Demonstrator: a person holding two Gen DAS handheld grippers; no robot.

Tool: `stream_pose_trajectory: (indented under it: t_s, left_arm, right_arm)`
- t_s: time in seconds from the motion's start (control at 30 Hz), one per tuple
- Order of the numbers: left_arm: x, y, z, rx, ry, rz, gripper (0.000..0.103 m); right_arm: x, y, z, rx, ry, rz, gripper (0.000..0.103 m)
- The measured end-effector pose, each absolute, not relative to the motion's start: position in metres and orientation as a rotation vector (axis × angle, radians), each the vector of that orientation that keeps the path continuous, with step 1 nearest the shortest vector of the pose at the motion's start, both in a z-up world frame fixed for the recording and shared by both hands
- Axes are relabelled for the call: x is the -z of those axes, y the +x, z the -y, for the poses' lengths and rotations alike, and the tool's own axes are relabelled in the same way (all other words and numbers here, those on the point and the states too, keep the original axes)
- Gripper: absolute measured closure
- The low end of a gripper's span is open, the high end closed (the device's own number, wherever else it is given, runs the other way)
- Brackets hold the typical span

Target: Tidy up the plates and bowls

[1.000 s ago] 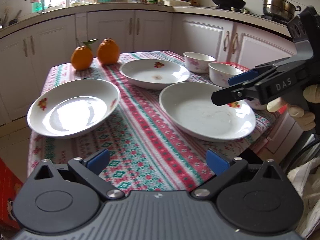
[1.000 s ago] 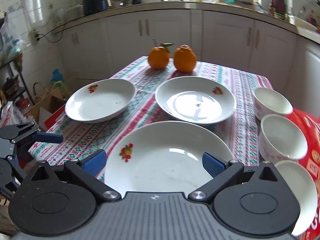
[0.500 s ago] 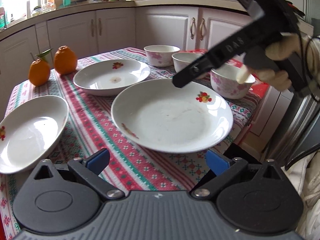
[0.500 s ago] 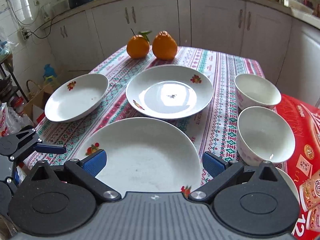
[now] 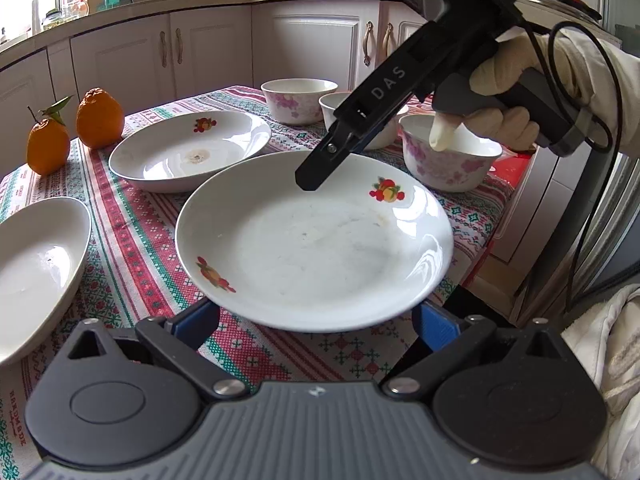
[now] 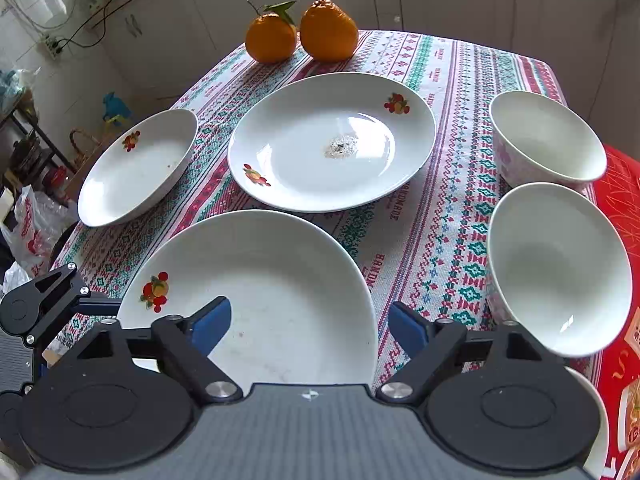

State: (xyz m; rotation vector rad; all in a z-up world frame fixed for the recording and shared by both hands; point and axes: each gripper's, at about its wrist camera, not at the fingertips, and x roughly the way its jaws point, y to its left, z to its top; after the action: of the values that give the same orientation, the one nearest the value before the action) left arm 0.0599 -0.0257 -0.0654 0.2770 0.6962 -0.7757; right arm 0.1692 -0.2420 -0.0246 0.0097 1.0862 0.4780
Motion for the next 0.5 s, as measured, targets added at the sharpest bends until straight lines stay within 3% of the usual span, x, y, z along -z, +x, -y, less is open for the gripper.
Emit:
stream_pose_trajectory:
  t_s: [0.23,0.5]
  left_arm:
    - [0.067,0.061,0.028,0.771,0.274,-0.701,0.001]
    - [0.067,0.063,0.025,0.781,0.276,-0.701,0.001]
  right_arm:
    - [0.034,0.182,0.245,-0.519,0.037,-1.141,0.032]
    - [0.035,0.182,0.244,-0.530,0.051,-1.154,0.032]
